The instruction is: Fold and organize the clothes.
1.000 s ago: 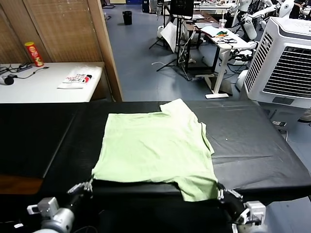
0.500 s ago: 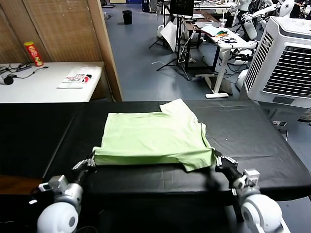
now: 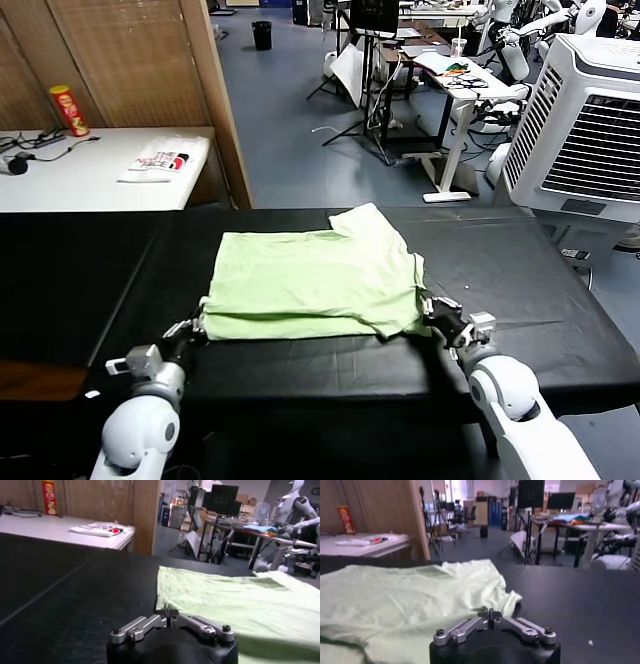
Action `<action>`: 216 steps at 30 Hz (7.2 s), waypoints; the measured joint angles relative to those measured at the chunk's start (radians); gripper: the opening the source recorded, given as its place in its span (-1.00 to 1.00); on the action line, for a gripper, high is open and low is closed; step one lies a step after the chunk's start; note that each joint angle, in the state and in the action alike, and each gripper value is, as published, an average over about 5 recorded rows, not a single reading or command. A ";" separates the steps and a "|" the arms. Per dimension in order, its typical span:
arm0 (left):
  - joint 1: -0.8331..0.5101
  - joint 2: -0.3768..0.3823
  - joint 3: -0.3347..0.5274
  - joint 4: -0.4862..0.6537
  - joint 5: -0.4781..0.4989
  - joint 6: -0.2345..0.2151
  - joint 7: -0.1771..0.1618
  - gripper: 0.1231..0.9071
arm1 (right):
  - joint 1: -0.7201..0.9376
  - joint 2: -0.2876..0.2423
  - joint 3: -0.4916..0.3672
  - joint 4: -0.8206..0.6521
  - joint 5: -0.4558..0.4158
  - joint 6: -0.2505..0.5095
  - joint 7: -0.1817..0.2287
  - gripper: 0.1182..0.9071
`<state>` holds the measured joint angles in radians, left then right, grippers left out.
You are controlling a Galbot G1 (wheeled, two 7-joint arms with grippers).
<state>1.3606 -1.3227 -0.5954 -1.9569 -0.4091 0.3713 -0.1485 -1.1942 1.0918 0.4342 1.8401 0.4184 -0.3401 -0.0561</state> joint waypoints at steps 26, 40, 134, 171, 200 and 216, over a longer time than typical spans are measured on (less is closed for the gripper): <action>0.114 -0.032 -0.008 -0.021 -0.007 -0.002 0.048 0.53 | -0.222 0.010 0.038 0.130 -0.072 -0.046 0.009 -0.86; 0.151 0.030 0.001 -0.052 0.067 0.040 0.023 -0.99 | -0.233 -0.078 0.064 0.184 0.016 -0.166 0.045 -0.98; -0.646 0.223 0.308 0.543 -0.291 0.311 -0.063 -0.55 | 0.838 0.251 -0.358 -0.902 -0.018 -0.248 0.002 -0.73; -0.272 0.352 0.149 0.054 -0.292 0.265 -0.101 -0.99 | 0.426 -0.122 -0.205 -0.144 0.240 -0.357 0.078 -0.99; 0.143 0.334 -0.017 -0.198 -0.200 0.276 -0.057 -0.99 | 0.063 -0.214 -0.118 0.158 0.251 -0.396 0.150 -0.99; 0.140 0.320 -0.022 -0.224 -0.176 0.335 -0.055 -0.21 | 0.048 -0.205 -0.048 0.191 0.257 -0.396 0.137 0.57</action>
<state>1.5007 -1.0028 -0.6178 -2.1806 -0.5853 0.7065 -0.2039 -1.1458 0.8870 0.3862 2.0315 0.6754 -0.7363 0.0814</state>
